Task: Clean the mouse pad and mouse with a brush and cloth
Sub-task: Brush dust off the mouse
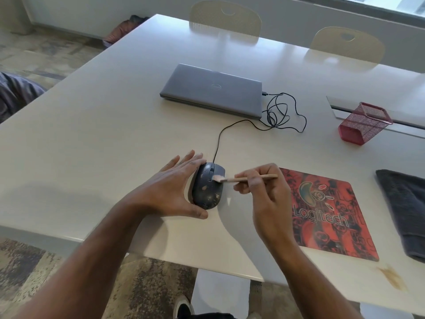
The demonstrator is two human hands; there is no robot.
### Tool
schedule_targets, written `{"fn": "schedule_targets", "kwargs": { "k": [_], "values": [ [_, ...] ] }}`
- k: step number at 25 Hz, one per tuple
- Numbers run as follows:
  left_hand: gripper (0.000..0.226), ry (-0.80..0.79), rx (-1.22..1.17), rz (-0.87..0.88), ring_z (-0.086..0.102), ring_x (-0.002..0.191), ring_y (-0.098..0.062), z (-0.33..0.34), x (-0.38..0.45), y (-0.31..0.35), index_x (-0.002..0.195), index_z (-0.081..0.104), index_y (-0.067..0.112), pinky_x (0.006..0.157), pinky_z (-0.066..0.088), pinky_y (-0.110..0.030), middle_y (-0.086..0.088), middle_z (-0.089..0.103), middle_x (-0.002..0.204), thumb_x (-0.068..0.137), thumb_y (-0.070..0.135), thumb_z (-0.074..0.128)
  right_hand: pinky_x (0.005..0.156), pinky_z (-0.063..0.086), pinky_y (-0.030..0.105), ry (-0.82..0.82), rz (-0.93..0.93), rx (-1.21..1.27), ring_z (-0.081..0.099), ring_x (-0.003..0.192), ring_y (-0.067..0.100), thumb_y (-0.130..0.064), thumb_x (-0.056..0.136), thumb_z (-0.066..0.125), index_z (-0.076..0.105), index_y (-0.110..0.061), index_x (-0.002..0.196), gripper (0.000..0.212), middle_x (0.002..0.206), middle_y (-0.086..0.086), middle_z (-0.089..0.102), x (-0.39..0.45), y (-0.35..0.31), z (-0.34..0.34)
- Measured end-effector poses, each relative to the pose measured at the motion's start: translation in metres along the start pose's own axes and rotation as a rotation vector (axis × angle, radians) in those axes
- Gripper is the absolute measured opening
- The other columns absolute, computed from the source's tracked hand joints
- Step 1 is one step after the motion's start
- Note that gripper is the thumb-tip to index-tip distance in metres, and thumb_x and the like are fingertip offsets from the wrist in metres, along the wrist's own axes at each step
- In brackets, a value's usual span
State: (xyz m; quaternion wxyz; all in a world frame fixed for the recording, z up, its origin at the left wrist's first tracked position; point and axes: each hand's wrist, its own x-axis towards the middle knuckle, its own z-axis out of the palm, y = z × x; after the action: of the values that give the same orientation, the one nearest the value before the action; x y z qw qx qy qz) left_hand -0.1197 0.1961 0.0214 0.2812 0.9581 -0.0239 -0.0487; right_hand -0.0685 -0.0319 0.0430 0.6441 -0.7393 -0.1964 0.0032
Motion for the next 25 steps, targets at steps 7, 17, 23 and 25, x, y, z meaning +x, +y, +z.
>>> {"fn": "schedule_targets", "kwargs": {
  "k": [7,17,23,25],
  "values": [
    [0.126,0.0,-0.008,-0.004,-0.016,0.148,0.01,0.0,0.0,0.0,0.159,0.013,0.033,0.122,-0.008,-0.024,0.014,0.006,0.169,0.06,0.075,0.078,0.075,0.06,0.056,-0.005,-0.11,-0.064,0.074,0.087,0.023,-0.032,0.098,0.054,0.061,-0.015,0.096,0.019,0.098,-0.006,0.075,-0.003,-0.004,-0.001],
    [0.128,0.0,0.008,-0.013,-0.015,0.148,0.01,0.0,0.001,0.0,0.159,0.014,0.031,0.126,-0.004,-0.031,0.013,0.006,0.169,0.059,0.079,0.076,0.064,0.057,0.05,-0.045,-0.284,-0.085,0.071,0.082,0.021,-0.019,0.095,0.053,0.058,-0.013,0.093,0.008,0.096,-0.01,0.071,-0.035,0.002,-0.005],
    [0.127,-0.002,0.001,-0.01,-0.016,0.148,0.009,0.0,0.0,0.0,0.16,0.013,0.031,0.126,-0.005,-0.03,0.014,0.004,0.169,0.06,0.079,0.075,0.068,0.054,0.034,-0.099,-0.272,-0.067,0.07,0.088,0.019,-0.02,0.097,0.052,0.056,-0.013,0.097,0.008,0.105,-0.005,0.071,-0.047,0.01,0.0],
    [0.129,-0.002,0.007,-0.009,-0.016,0.149,0.009,-0.001,-0.001,0.001,0.16,0.012,0.03,0.126,-0.004,-0.031,0.014,0.004,0.169,0.059,0.082,0.074,0.072,0.054,0.031,-0.135,-0.273,-0.035,0.071,0.092,0.021,-0.019,0.096,0.053,0.056,-0.013,0.094,0.007,0.103,-0.005,0.071,-0.054,0.01,-0.001]
  ]
}}
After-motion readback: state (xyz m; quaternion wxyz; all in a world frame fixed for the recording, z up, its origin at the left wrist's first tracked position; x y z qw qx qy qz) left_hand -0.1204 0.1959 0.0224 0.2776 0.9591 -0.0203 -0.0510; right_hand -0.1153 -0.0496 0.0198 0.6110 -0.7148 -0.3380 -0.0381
